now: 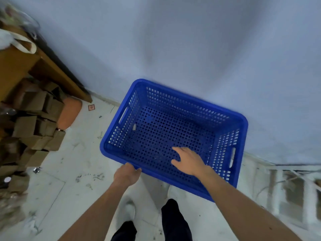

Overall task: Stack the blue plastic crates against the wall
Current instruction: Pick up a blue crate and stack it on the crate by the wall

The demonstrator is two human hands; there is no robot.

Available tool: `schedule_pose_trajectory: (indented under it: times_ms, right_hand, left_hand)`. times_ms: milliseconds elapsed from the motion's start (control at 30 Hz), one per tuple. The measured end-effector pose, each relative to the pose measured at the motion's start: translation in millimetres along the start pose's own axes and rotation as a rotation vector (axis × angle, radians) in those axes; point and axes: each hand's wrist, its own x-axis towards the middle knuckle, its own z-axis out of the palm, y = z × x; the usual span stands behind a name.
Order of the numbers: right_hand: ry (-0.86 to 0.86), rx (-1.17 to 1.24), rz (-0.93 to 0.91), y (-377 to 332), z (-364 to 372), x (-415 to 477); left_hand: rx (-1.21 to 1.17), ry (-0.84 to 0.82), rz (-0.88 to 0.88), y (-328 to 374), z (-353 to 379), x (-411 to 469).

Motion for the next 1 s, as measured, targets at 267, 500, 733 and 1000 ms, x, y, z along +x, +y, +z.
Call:
schedule_pose_trajectory:
  times_ms: [267,500,733,1000]
  right_hand:
    - [0.244,0.063,0.201,-46,97,-69]
    - [0.34,0.039,0.341,-53,158,-117]
    - [0.466,-0.021,0.443,22,161,-136]
    - [0.431,-0.082,0.526,92,172,-129]
  left_hand:
    - [0.46,0.181,0.492,-21,-6,0]
    - [0.655,0.233,0.635,-50,9,-10]
    - [0.922,0.309,0.653,-40,9,17]
    - [0.965,0.424,0.656,-39,34,32]
